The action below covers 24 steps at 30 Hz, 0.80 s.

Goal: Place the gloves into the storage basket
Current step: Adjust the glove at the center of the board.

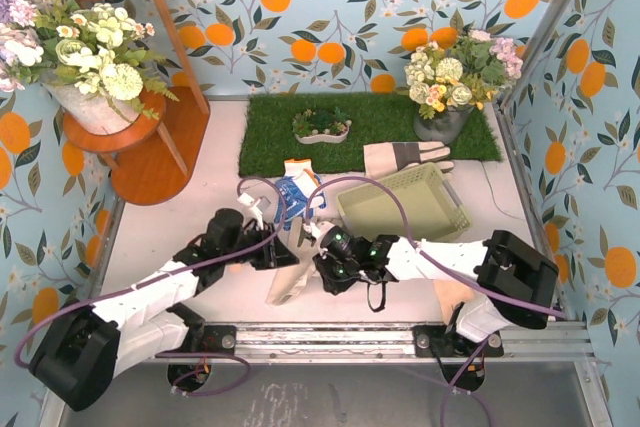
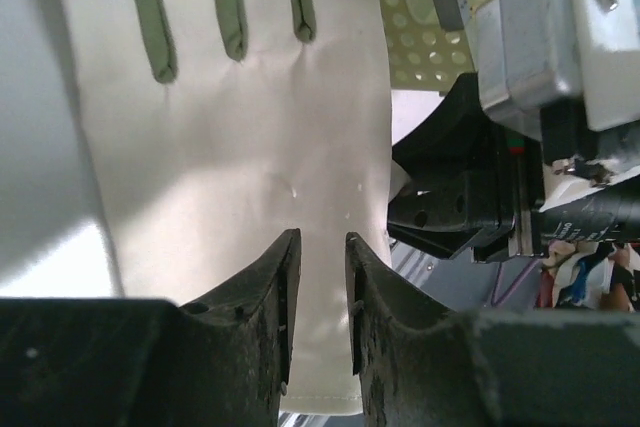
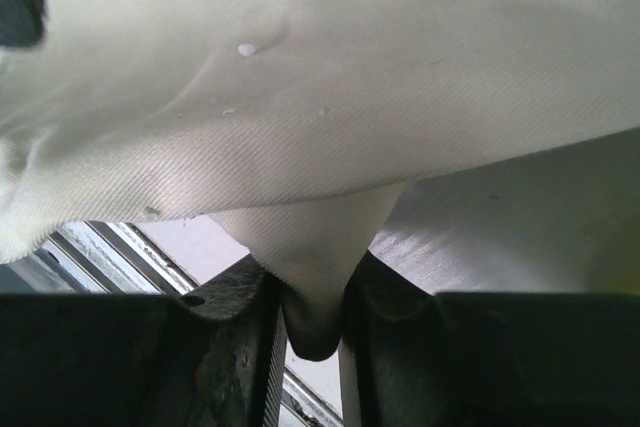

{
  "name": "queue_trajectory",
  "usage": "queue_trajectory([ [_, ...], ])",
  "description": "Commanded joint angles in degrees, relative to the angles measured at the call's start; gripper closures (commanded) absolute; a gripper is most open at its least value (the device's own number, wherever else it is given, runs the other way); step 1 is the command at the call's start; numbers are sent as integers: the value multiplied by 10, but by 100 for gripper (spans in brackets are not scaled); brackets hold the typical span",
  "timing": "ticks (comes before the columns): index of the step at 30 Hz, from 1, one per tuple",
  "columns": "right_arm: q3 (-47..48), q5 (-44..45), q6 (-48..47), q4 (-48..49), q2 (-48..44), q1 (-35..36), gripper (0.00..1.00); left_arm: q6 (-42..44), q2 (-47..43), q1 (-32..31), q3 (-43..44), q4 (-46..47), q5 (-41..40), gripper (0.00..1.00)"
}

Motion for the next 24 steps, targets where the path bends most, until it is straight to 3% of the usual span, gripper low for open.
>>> queue_trajectory([
  [1, 27, 23, 33, -20, -19, 5, 78, -48, 23, -29, -6, 121, -20, 73],
  [10, 37, 87, 66, -100, -73, 6, 48, -17, 112, -34, -28, 189, -96, 76],
  [13, 39, 89, 71, -119, -123, 5, 39, -31, 148, -34, -40, 236, -87, 76],
  [16, 48, 74, 74, -119, -160, 5, 36, -32, 166, -35, -44, 249, -89, 77],
  [20, 38, 67, 106, -66, -161, 3, 34, -26, 138, -35, -36, 198, -134, 75],
  [24, 65, 164, 205, -66, -93, 35, 44, -26, 85, -35, -27, 167, -127, 57],
])
